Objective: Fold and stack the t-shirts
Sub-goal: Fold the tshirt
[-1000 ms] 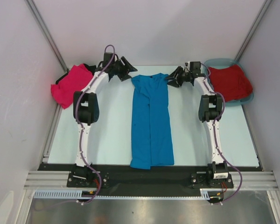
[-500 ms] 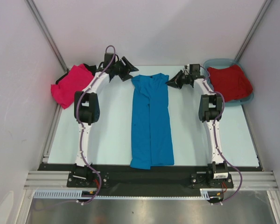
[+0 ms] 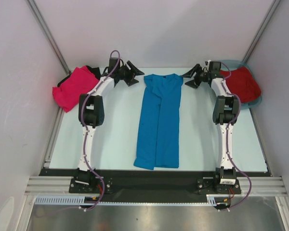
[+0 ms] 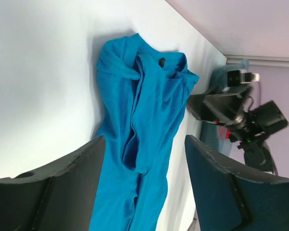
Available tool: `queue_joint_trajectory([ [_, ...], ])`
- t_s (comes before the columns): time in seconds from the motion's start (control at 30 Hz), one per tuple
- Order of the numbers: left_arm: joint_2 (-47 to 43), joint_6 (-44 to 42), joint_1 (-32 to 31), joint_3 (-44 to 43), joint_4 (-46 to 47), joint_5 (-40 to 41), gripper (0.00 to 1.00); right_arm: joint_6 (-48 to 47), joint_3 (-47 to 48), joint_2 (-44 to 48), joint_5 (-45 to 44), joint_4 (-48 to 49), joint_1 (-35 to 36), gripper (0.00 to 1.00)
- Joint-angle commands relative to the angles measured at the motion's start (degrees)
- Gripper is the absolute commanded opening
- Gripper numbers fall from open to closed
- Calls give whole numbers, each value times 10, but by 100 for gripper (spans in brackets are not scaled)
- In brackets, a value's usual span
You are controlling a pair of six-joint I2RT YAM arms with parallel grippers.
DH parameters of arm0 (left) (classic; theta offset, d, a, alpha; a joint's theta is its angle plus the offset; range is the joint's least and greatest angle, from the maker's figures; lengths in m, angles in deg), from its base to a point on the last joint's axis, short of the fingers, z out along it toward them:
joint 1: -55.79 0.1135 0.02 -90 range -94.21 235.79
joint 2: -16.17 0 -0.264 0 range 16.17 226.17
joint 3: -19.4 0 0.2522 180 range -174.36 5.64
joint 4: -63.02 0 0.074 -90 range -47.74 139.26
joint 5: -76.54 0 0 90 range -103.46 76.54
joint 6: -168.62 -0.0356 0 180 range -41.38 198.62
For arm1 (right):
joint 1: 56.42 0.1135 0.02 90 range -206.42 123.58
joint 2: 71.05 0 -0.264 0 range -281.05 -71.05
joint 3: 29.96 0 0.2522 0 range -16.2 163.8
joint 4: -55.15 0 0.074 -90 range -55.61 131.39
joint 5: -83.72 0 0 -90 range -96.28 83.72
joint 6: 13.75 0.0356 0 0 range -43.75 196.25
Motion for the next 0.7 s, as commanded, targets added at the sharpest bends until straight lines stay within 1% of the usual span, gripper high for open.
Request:
queue_joint_trajectory([
  [0.0,22,33,6,-26,49,-29,73,-17,-6,26,-24,8,1,73],
  [0.07,40,43,8,-40,67,-34,75,-15,-4,34,-17,11,6,77],
  [0.17,71,51,8,-72,91,-52,76,-31,-10,55,-22,-8,19,79],
  [0.23,86,51,7,-84,101,-47,75,-45,-16,78,-17,-15,25,79],
  [0.3,106,74,8,-84,137,-51,71,-64,-12,100,-10,-40,27,80],
  [0.33,113,86,8,-84,158,-54,70,-71,-9,108,-9,-48,43,80],
  [0.4,132,97,8,-101,172,-47,70,-86,-5,121,-6,-73,53,80],
  [0.53,157,125,8,-106,218,-30,69,-117,1,157,-10,-121,66,80],
  [0.67,198,170,6,-148,263,-8,68,-144,6,179,-14,-161,78,81],
])
